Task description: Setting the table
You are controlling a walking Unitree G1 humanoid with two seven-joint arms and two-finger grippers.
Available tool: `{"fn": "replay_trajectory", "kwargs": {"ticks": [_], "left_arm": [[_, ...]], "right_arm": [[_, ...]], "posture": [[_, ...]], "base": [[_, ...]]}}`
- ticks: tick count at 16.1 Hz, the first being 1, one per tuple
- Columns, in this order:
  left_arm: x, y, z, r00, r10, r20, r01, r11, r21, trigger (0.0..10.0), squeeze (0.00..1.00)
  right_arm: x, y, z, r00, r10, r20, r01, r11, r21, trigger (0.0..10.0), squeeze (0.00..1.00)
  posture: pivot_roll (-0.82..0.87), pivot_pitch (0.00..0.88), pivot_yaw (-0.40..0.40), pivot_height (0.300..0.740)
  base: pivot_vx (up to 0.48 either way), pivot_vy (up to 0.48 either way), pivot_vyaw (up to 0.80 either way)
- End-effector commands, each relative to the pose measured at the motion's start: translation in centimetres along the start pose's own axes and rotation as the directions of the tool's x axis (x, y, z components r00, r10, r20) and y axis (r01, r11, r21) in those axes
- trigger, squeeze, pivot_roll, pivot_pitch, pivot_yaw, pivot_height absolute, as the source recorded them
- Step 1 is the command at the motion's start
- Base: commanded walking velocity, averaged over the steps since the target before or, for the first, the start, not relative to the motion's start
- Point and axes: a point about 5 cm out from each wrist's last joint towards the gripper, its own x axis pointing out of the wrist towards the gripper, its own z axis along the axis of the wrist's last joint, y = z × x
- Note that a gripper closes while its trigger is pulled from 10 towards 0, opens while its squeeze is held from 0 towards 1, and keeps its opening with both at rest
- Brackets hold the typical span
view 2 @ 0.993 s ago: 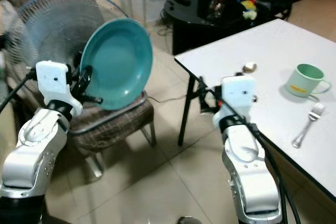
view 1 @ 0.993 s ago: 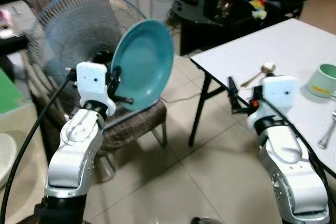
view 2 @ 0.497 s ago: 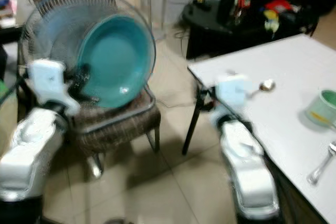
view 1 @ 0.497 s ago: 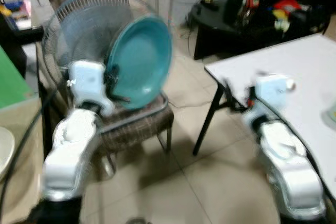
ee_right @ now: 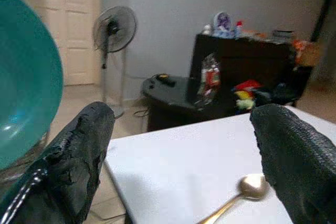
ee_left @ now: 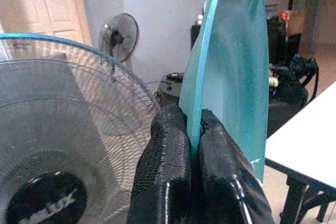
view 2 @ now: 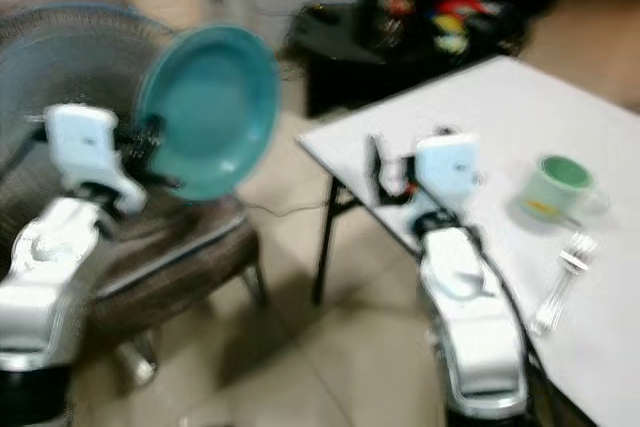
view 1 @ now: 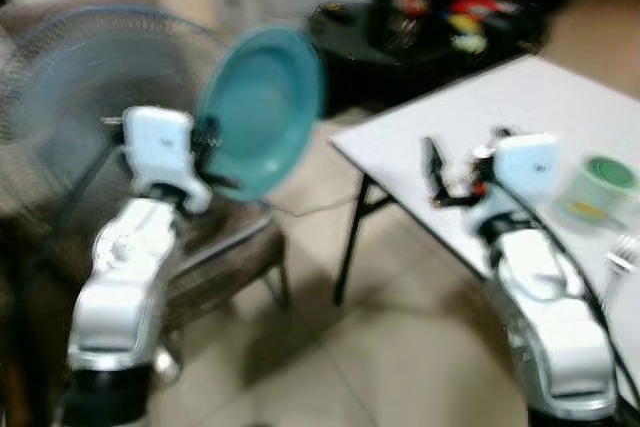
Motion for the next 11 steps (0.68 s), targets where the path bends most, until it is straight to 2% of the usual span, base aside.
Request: {"fn": "replay_trajectory", "kwargs": {"ticks": [1,4,11], "left_arm": [[0.72,-0.71,1.13,0.998,-0.035,0.053,0.035,0.999,-0.01,10.0,0.0],[1.12,-1.2,1.43,0.997,-0.05,0.066,0.051,0.999,-0.019,10.0,0.0],[0.76,-1.15,1.19,0.997,-0.025,0.07,0.028,0.999,-0.046,10.0,0.0]], "right_arm": [[-0.13,-1.17,0.71,0.998,-0.056,0.029,0.057,0.998,-0.031,10.0,0.0],[-0.11,-1.78,1.12,0.995,-0.094,0.03,0.094,0.995,-0.018,10.0,0.0],[0.26,-1.58,1.05,0.997,-0.083,0.006,0.083,0.996,-0.032,10.0,0.0]], "posture": [[0.02,0.0,0.061,0.74],[0.04,0.0,0.044,0.74],[0.06,0.0,0.011,0.74]], "base": [[0.307,0.0,-0.8],[0.311,0.0,-0.8],[0.319,0.0,-0.8]]}}
